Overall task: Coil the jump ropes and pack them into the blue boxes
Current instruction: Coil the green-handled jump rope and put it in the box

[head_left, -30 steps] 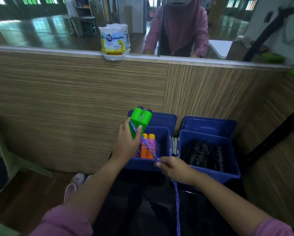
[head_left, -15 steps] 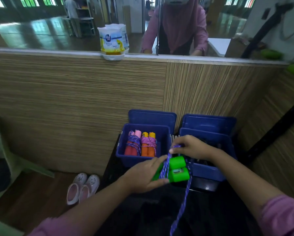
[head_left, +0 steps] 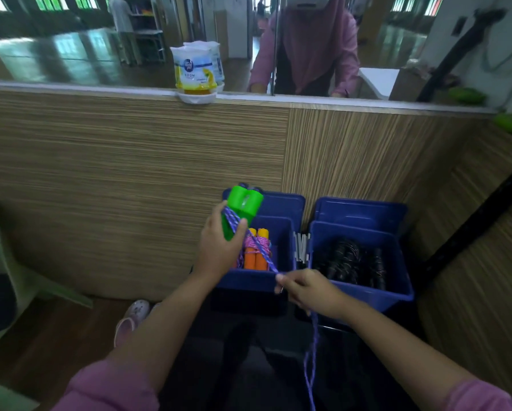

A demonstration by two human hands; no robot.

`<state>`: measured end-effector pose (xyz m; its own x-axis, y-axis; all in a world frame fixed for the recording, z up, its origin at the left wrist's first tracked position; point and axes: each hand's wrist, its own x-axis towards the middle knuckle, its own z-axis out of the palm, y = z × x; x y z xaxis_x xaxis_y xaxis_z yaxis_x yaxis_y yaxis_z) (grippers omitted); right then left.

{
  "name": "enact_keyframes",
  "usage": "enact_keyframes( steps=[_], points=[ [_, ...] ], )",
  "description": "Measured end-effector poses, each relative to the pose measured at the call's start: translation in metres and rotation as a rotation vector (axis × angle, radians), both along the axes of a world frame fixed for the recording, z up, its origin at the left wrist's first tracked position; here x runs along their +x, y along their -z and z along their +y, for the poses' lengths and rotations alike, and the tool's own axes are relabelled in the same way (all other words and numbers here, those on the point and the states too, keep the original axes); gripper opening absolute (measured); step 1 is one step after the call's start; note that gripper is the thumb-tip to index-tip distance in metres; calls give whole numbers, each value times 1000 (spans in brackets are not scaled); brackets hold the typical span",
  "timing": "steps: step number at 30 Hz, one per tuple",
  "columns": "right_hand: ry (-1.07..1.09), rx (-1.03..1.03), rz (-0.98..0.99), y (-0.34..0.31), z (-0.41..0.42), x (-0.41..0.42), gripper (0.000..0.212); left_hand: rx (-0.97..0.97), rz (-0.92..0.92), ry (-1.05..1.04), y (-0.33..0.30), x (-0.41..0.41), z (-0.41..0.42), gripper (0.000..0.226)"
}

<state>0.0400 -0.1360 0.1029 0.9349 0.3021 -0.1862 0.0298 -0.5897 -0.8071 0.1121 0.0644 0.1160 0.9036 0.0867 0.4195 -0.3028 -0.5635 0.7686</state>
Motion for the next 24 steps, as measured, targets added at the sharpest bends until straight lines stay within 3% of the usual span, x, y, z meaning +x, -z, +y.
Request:
enact_keyframes(
  steps=[2,5,8,11,15,18,21,24],
  points=[
    [-119,-205,-186,-13,6,-6,36,96,103,-52,4,7,9,55],
    [-165,-208,-294,-44,10,-5,28,415,253,49,21,1,20,62],
    [-153,-201,-338,-63,4,10,19,677,237,267,37,-19,21,78],
    [-149,-216,-280,-59,-13,28,20,773,138,541,47,-45,12,77],
    [-142,-105,-169,-33,-33,38,17,589,74,711,40,-70,1,74],
    [-12,122,-24,-9,-45,39,19,429,22,772,31,-74,1,68],
    [75,209,81,8,-42,31,11,237,-38,695,23,-68,2,49],
    [128,232,123,12,-20,18,26,117,-70,512,17,-54,2,40]
  ],
)
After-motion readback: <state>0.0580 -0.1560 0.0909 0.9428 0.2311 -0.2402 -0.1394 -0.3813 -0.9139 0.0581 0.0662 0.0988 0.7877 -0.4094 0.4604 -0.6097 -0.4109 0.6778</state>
